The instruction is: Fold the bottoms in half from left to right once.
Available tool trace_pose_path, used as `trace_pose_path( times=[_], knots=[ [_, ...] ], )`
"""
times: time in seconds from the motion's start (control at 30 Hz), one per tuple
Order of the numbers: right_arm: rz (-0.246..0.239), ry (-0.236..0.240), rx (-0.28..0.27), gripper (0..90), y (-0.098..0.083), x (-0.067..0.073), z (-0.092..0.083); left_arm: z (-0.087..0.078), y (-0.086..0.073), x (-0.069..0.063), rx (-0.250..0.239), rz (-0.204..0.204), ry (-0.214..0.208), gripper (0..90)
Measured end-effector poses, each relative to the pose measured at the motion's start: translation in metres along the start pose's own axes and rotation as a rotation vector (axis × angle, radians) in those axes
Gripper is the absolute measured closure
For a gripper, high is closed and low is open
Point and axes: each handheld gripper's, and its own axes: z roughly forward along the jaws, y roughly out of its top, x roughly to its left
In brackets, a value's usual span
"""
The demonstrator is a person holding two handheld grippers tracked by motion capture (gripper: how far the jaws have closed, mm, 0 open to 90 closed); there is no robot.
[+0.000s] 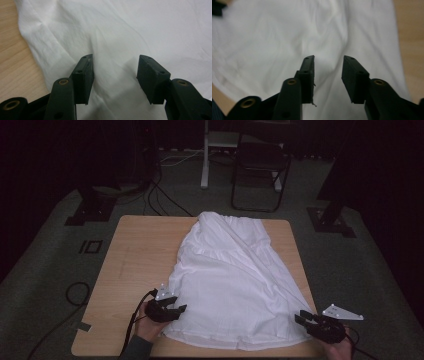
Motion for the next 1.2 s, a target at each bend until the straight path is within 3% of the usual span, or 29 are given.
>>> trace_pose_path(
  times=[0.1,0.2,0.43,0.53,0.63,0.8,0.83,0.87,0.9,0.97,1.0,1.07,1.13,1.17,1.2],
  knots=[
    [0.002,-0.040,-0.014,57.5,0.016,-0.003,0.008,-0.001,0.002,0.005,-0.011,-0.007,0.015,47.2],
    [-0.019,-0.067,0.004,56.7,0.036,-0.006,0.034,-0.002,0.005,0.015,-0.036,-0.021,0.043,46.9],
    [-0.017,-0.094,0.032,54.4,0.071,-0.015,0.093,0.004,0.019,0.062,-0.041,-0.112,0.150,47.3],
    [-0.026,-0.108,0.061,53.5,0.082,-0.017,0.117,0.016,0.022,0.079,-0.025,-0.190,0.143,47.9],
    [-0.029,-0.125,0.083,53.4,0.085,-0.018,0.130,0.026,0.025,0.084,-0.005,-0.200,0.128,47.9],
    [-0.002,-0.159,0.106,53.5,0.090,-0.023,0.147,0.039,0.032,0.083,0.008,-0.192,0.100,48.5],
    [0.004,-0.166,0.109,55.5,0.090,-0.025,0.149,0.043,0.036,0.084,0.007,-0.217,0.056,48.5],
    [0.014,-0.155,0.116,66.2,0.091,-0.028,0.151,0.045,0.038,0.084,0.022,-0.208,0.033,62.0],
    [0.009,-0.133,0.120,82.9,0.092,-0.028,0.150,0.046,0.040,0.081,0.020,-0.182,0.018,86.7],
    [-0.004,-0.138,0.114,88.3,0.093,-0.026,0.148,0.037,0.043,0.073,-0.041,-0.154,-0.012,88.0],
    [-0.010,-0.147,0.101,88.8,0.094,-0.025,0.144,0.026,0.046,0.065,-0.095,-0.127,-0.027,88.5],
    [-0.012,-0.152,0.040,89.0,0.100,-0.024,0.131,0.000,0.052,0.046,-0.174,-0.081,-0.008,88.9],
    [-0.005,-0.193,-0.019,89.1,0.108,-0.025,0.114,-0.025,0.057,0.030,-0.220,-0.049,0.012,89.2],
    [-0.006,-0.252,-0.050,89.1,0.114,-0.029,0.100,-0.034,0.057,0.024,-0.211,-0.030,0.056,89.1],
    [-0.006,-0.252,-0.050,89.1,0.114,-0.029,0.100,-0.038,0.057,0.021,-0.187,-0.012,0.092,89.1]
  ],
)
